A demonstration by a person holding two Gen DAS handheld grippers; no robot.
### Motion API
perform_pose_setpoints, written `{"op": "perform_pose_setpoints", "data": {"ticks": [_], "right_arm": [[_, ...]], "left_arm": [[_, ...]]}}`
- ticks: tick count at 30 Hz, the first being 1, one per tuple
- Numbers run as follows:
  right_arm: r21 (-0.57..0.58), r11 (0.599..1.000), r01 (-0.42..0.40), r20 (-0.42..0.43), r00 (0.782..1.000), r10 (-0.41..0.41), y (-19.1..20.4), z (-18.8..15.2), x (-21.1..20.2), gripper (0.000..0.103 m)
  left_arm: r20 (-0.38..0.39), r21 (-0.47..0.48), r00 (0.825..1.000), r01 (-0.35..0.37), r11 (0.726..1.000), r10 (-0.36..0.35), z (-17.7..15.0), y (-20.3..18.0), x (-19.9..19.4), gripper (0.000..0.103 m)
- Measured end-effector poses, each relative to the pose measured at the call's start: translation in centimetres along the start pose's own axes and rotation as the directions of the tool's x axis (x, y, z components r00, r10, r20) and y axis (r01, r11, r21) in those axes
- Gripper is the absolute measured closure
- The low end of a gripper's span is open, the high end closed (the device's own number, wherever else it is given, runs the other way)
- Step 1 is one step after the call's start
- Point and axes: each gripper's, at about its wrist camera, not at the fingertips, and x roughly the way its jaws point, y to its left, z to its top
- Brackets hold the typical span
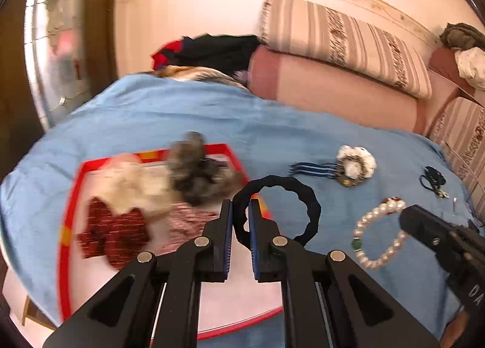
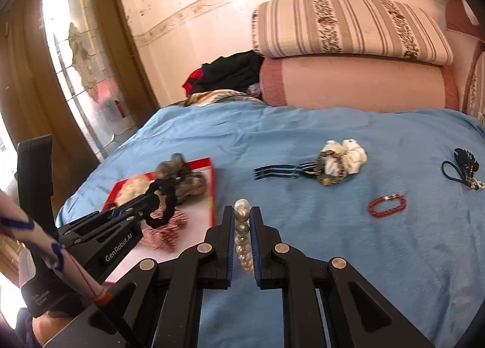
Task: Organize jewelry
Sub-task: 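Carry the black hair tie left and pearl bracelet right over the box, then lower the hair tie and pearl bracelet into the box and open both grippers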
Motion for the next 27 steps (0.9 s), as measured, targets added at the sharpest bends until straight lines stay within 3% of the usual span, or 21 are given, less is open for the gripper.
{"op": "perform_pose_setpoints", "data": {"ticks": [8,12,21,27], "right_arm": [[-0.033,0.998,-0.056,-0.013,0.998,0.055,4.7,0.0,-0.1,0.092],[-0.068,0.995,-0.076,-0.030,0.997,0.074,7.2,-0.3,0.7,0.092],[-0.110,0.986,-0.127,-0.101,0.988,0.116,11.0,-1.6,3.1,0.092],[-0.125,0.981,-0.147,-0.142,0.981,0.129,12.0,-2.4,4.6,0.092]], "left_arm": [[-0.007,-0.110,0.997,-0.077,0.991,0.077,-0.5,7.9,-0.7,0.093],[-0.050,-0.163,0.995,-0.098,0.982,0.091,-1.1,11.1,0.0,0.093],[-0.077,-0.194,0.993,-0.100,0.976,0.087,-1.6,13.6,0.2,0.093],[-0.123,-0.186,0.990,-0.088,0.979,0.066,-3.1,13.3,0.6,0.093]]}}
